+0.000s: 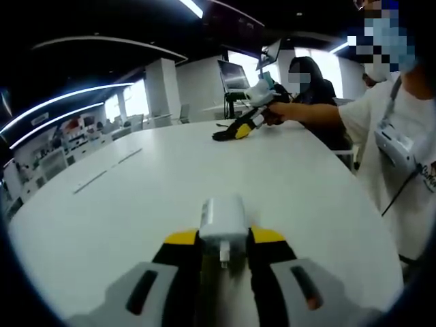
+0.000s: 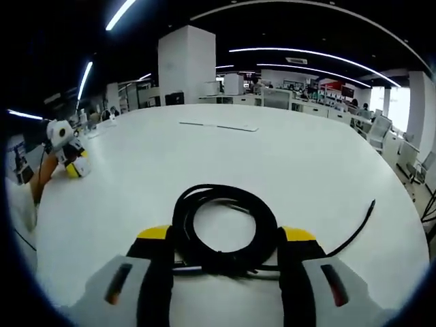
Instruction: Plug the desk Type‑C cable into the charger adapter.
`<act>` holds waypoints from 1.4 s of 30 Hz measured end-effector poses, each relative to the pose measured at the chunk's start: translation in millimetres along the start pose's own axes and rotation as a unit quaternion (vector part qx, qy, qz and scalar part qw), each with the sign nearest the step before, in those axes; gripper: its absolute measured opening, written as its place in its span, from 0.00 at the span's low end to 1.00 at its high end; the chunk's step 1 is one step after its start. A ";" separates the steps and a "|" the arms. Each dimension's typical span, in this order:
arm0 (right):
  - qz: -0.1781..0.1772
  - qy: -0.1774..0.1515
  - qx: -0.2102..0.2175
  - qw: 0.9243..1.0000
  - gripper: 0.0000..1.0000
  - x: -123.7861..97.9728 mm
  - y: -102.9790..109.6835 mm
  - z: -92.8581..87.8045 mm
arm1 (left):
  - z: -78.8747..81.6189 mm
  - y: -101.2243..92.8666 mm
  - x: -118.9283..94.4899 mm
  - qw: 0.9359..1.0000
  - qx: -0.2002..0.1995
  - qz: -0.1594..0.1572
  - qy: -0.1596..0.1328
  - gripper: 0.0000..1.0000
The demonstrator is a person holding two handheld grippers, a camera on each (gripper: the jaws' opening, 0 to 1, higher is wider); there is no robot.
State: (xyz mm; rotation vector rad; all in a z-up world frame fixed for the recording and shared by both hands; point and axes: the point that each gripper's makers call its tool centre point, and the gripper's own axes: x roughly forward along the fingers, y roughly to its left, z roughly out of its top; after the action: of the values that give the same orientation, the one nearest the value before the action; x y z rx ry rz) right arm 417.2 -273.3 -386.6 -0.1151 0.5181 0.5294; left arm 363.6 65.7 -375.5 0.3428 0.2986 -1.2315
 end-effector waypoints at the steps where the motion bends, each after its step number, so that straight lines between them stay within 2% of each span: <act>1: 0.000 0.000 0.000 1.000 0.62 -0.8 0.4 -0.4 | -0.1 -0.3 0.0 1.000 0.000 0.000 0.000 0.26; 18: 0.014 0.000 -0.004 1.000 0.61 -14.5 12.2 -6.0 | -0.2 -0.4 -0.1 1.000 -0.001 0.000 0.000 0.26; 26: 0.027 0.002 -0.015 1.000 0.61 -24.2 26.2 -10.1 | -0.2 -1.5 0.3 1.000 0.000 0.000 0.000 0.26; 42: 0.062 0.008 -0.048 0.997 0.60 -23.6 37.8 -14.3 | -0.4 -1.7 0.1 1.000 0.000 0.001 0.000 0.26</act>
State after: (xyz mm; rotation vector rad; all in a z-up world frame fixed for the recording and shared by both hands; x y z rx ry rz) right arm 374.2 -254.8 -386.2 -0.1801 0.5176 0.6761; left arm 362.0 65.2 -376.1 0.3426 0.2994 -1.2298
